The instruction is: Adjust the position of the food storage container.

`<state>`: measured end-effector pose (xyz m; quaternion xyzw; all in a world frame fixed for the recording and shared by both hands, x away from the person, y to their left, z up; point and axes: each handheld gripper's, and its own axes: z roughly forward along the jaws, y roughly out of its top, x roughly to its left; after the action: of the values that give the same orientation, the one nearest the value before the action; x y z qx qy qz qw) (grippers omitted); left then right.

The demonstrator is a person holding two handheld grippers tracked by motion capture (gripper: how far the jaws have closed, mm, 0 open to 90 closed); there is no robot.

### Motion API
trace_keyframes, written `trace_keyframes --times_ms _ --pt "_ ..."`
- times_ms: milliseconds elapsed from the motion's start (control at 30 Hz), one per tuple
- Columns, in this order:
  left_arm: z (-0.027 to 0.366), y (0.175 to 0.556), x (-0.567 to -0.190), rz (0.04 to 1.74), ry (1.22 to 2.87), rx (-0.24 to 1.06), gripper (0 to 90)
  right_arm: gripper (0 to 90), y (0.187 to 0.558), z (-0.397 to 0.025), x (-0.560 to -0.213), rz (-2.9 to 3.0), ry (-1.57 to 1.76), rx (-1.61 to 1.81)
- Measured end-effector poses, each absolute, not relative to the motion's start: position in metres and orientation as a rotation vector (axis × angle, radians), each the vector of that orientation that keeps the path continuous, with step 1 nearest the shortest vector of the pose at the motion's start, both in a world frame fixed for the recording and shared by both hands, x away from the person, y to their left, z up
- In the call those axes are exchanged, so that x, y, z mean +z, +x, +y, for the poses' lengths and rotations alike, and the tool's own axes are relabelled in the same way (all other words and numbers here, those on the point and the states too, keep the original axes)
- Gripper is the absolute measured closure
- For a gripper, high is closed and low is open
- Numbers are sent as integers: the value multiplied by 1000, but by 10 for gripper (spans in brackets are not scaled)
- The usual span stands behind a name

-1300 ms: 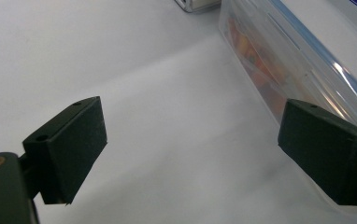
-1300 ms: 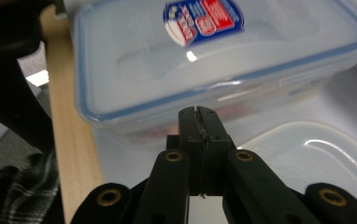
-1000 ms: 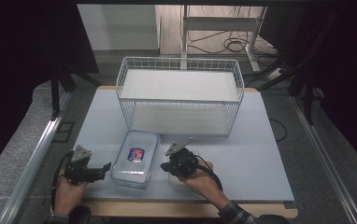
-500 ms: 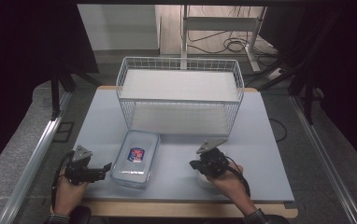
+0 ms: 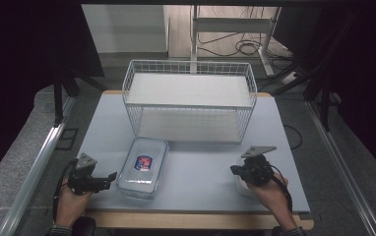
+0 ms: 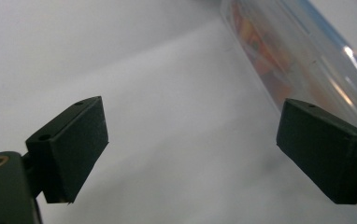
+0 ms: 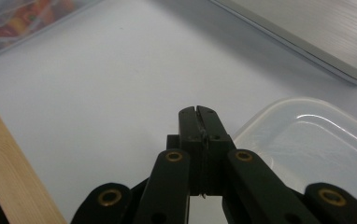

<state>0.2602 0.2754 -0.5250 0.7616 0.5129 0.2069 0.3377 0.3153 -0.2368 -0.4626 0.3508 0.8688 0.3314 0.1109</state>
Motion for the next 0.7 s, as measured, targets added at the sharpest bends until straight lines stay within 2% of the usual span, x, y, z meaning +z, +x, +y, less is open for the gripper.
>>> trace_keyframes --times_ms 233,567,633,700 --pt "274 260 -525 1343 2012 510 78 891 312 -270 -461 2486 1118 954" --pt "276 258 -522 1326 1986 499 84 882 290 -283 -459 2478 1146 953" --pt "276 257 -523 1323 1994 495 106 883 288 -288 -459 2462 1164 955" --pt "273 255 -523 1283 2034 463 189 867 289 -288 -459 2441 1190 956"
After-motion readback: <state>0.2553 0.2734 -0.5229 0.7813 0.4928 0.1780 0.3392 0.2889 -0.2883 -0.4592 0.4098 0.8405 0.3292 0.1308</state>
